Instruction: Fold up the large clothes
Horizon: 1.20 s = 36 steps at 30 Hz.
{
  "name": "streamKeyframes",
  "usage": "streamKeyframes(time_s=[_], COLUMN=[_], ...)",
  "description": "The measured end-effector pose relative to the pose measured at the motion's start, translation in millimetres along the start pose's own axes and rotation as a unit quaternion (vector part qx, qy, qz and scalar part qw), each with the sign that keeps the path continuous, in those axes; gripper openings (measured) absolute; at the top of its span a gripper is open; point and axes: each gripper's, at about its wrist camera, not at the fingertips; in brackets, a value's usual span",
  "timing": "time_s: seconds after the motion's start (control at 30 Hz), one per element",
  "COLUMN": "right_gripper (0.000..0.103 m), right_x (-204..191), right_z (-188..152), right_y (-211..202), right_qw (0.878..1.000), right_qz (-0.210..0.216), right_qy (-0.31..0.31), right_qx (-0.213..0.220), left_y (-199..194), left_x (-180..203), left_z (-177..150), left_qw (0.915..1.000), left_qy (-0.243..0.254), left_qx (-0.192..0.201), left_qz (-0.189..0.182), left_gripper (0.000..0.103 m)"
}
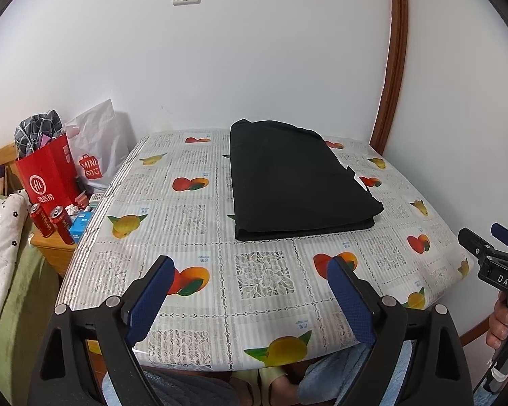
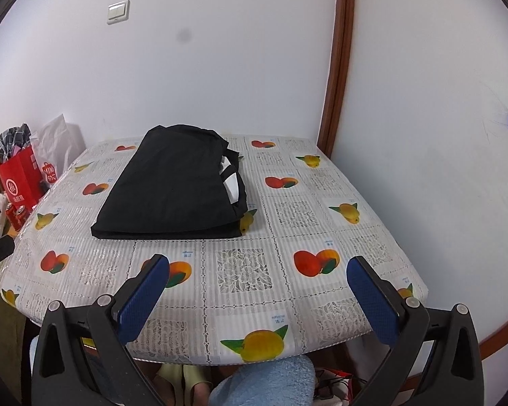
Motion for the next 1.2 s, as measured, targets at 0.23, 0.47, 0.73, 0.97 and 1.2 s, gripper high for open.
streamKeyframes(time_s=[0.23,0.47,0.73,0.97,1.2], right_gripper=[0.103,0.103,0.103,0.103,0.103], right_x=[-0.4,-0.6,0.2,-1.2,-2.4], right_z=[0.4,0.0,-0.7,0.1,3.2], right_y=[-2.5,0.9,3.5,4.3,6.8], right_qw=[1.000,1.000,1.000,1.000,1.000], right_qz=[-0.002,-0.002,-0.001,-0.002,0.002], right_qy=[0.000,-0.001,0.002,0.001,0.001], right_qx=[0.002,-0.002,-0.004,-0.004,-0.006], left_y=[0.5,3.0,4.9,5.1,7.3], left_x=[0.2,2.6,2.9,3.6,2.1], left_z=[0.8,1.3,3.7,4.6,7.5], left_qw=[1.0000,1.0000,0.9999,1.0000,1.0000], left_qy=[0.001,0.006,0.008,0.007,0.004], left_qx=[-0.002,-0.002,-0.002,-0.001,-0.006], left_qz=[-0.001,0.005,0.006,0.004,0.004], left_gripper=[0.091,0.091,0.091,0.091,0.091])
Point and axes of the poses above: each gripper's, at about its wrist camera, not at the fingertips, and y roughly the way its jaws point, x to its right, z to its top, and after that the axes turned 12 degrees about -y, right-handed
